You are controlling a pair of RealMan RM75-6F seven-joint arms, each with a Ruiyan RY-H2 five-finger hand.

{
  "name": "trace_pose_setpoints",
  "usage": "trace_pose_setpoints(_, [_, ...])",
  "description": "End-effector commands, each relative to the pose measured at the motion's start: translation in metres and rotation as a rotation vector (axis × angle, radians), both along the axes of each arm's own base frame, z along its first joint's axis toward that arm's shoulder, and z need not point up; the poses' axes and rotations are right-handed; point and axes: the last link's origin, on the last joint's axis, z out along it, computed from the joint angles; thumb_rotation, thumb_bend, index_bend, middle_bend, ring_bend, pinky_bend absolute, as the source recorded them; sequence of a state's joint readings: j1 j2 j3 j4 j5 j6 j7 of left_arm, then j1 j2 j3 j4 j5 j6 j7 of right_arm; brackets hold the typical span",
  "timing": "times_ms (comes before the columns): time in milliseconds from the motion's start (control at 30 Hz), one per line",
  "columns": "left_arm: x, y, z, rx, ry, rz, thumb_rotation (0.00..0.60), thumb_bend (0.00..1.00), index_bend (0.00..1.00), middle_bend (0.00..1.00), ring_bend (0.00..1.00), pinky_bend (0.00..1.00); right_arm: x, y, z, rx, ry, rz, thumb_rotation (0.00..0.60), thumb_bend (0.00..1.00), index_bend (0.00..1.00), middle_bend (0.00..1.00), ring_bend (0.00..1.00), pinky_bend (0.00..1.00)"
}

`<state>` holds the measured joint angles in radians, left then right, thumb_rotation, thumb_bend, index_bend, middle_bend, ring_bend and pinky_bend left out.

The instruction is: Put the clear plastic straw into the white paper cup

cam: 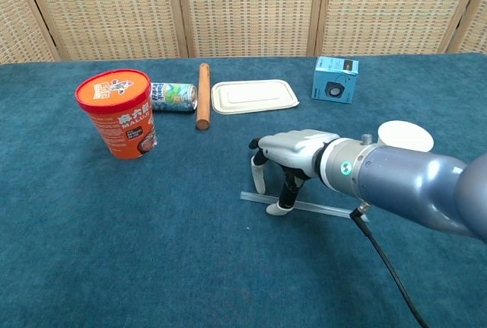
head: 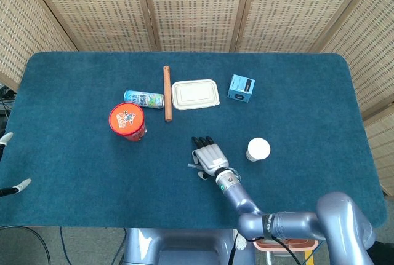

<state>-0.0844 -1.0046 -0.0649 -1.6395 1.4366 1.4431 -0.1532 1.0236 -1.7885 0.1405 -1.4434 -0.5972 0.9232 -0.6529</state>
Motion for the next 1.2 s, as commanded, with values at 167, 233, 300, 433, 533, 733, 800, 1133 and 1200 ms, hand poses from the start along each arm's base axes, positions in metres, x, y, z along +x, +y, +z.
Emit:
trace_pose_setpoints(167, [0.000,0.000,0.000,0.000,-0.002,0.001,0.600,0.12,0.00,0.00,0.00,0.00,-0.002,0.001,-0.003,0.007,0.008,-0.004,0.600,0.38,0.52,0.00,0.00,0.00])
trace_pose_setpoints(233, [0.000,0.000,0.000,0.000,-0.003,0.001,0.600,0.12,0.00,0.00,0.00,0.00,-0.003,0.002,-0.004,0.009,0.012,-0.001,0.600,0.39,0.53,0.00,0.00,0.00])
trace_pose_setpoints(300, [0.000,0.000,0.001,0.001,-0.004,0.000,0.600,0.12,0.00,0.00,0.00,0.00,-0.003,0.002,-0.005,0.011,0.017,0.004,0.600,0.39,0.56,0.00,0.00,0.00])
trace_pose_setpoints(433, [0.000,0.000,0.001,0.002,-0.006,0.000,0.600,0.12,0.00,0.00,0.00,0.00,-0.002,0.005,-0.006,0.018,0.011,0.009,0.600,0.40,0.61,0.00,0.00,0.00])
trace_pose_setpoints(533, [0.000,0.000,0.002,0.002,-0.007,0.000,0.600,0.12,0.00,0.00,0.00,0.00,-0.002,0.007,-0.006,0.022,0.012,0.021,0.600,0.41,0.63,0.00,0.00,0.00])
trace_pose_setpoints(733, [0.000,0.000,0.001,0.001,-0.006,-0.001,0.600,0.12,0.00,0.00,0.00,0.00,-0.002,0.013,-0.007,0.038,0.009,0.045,0.600,0.45,0.64,0.00,0.00,0.00])
trace_pose_setpoints(800, [0.000,0.000,0.001,0.000,-0.007,-0.001,0.600,0.12,0.00,0.00,0.00,0.00,-0.002,0.015,-0.006,0.044,0.005,0.057,0.600,0.46,0.64,0.00,0.00,0.00])
trace_pose_setpoints(1133, [0.001,0.001,-0.001,-0.007,-0.002,-0.004,0.600,0.12,0.00,0.00,0.00,0.00,0.005,0.021,0.009,0.051,-0.077,0.077,0.600,0.46,0.65,0.00,0.00,0.00])
trace_pose_setpoints(1200, [0.001,0.000,-0.001,-0.006,-0.002,-0.005,0.600,0.12,0.00,0.00,0.00,0.00,0.010,0.022,0.017,0.057,-0.130,0.073,0.600,0.46,0.66,0.00,0.00,0.00])
